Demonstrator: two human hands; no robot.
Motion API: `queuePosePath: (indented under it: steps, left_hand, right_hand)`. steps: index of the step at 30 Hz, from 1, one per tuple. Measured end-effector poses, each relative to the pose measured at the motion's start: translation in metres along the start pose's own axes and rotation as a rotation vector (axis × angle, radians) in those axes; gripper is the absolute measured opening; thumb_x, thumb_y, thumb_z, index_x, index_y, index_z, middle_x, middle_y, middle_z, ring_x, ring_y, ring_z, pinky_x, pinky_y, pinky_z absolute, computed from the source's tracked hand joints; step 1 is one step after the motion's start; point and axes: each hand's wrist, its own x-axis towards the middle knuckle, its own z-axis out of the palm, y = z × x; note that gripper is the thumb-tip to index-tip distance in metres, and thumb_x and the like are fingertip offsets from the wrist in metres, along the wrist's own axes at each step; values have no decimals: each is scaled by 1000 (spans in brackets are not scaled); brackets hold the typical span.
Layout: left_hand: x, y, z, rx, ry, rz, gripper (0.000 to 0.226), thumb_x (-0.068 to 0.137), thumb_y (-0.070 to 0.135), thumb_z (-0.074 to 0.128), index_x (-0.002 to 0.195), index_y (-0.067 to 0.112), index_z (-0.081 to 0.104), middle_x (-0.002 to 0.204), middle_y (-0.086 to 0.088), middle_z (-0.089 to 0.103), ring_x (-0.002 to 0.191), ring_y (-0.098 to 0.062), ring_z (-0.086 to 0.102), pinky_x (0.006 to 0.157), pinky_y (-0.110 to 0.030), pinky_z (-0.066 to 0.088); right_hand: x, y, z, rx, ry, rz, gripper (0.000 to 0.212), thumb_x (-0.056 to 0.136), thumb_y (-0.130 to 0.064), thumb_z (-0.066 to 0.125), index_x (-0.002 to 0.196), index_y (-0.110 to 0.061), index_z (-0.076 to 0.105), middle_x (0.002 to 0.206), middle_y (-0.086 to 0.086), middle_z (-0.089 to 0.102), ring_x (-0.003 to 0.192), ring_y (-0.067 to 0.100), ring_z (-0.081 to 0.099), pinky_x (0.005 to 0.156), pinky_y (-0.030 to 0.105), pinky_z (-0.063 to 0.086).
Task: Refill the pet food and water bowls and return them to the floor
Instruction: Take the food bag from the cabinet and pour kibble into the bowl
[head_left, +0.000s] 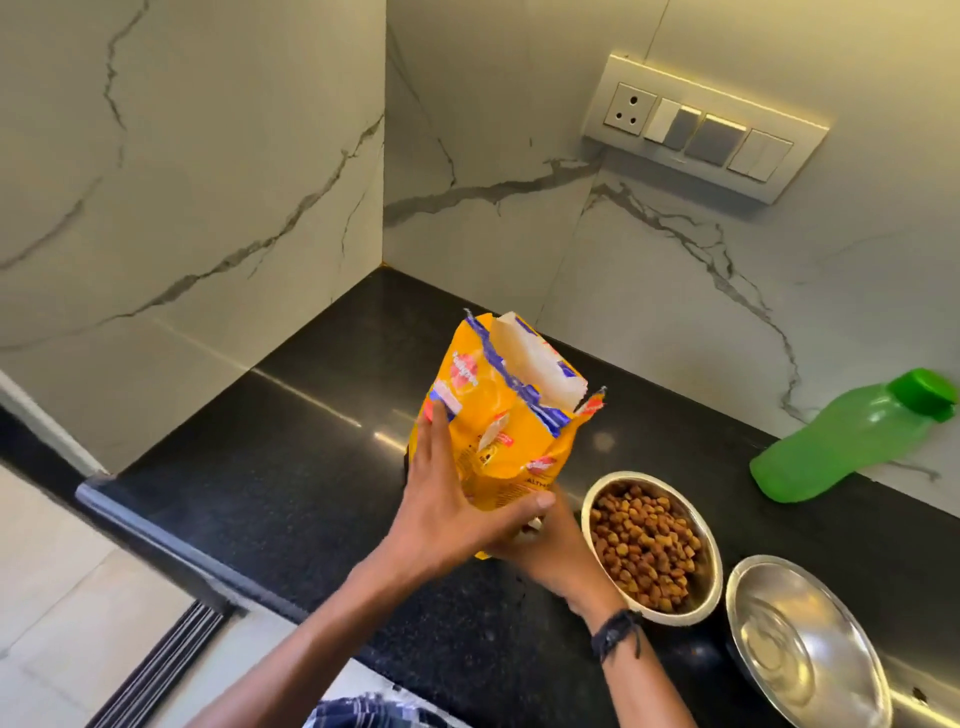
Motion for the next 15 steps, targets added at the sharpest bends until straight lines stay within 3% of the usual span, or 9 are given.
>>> queuePosePath:
  steps: [2,4,6,9,12,15]
  left_hand:
    - [11,3,-2,11,-63,22,147,45,77,78,153,36,-14,165,4,5,152,-16,8,120,-49,24]
    - [21,7,-9,1,-93,109,146,47,68,84,154,31,-9,165,1,11,151,-18,13,119,-48,25]
    - [31,7,-17,38,-84,240,137,52,50,92,154,22,5,160,-4,26,148,-21,26,117,-48,30]
    - [34,-2,-28,166,111,261,120,56,44,92,150,13,23,152,-6,36,138,-21,40,109,-44,40]
    - [26,-20,-36,182,391,144,116,51,68,80,144,22,29,144,-1,39,126,-15,45,95,-33,45]
    - [19,-38,-42,190,356,-31,103,50,71,77,136,31,37,129,8,51,111,-13,53,87,-35,48]
  right_hand:
    - [-4,-3,20,-61,90,-58,74,63,-37,88,124,-49,49,118,-33,63,109,-12,59,89,13,50]
    - [-14,-4,40,-55,133,-26,66,61,-32,84,114,-54,50,110,-23,69,104,-5,65,85,19,54]
    - [-29,-4,59,-9,52,-5,70,62,-30,82,121,-44,46,120,-16,64,110,2,63,93,31,54]
    - [-46,-7,74,-44,-156,-77,93,70,-34,75,146,-46,23,137,-41,39,127,-14,43,98,14,45]
    - [-39,-4,56,-48,-43,-35,74,77,-17,75,137,-42,37,131,-21,53,122,0,54,90,11,47]
    - [-17,-1,24,-49,120,41,66,80,4,70,135,-23,45,117,-2,62,109,12,61,88,18,52]
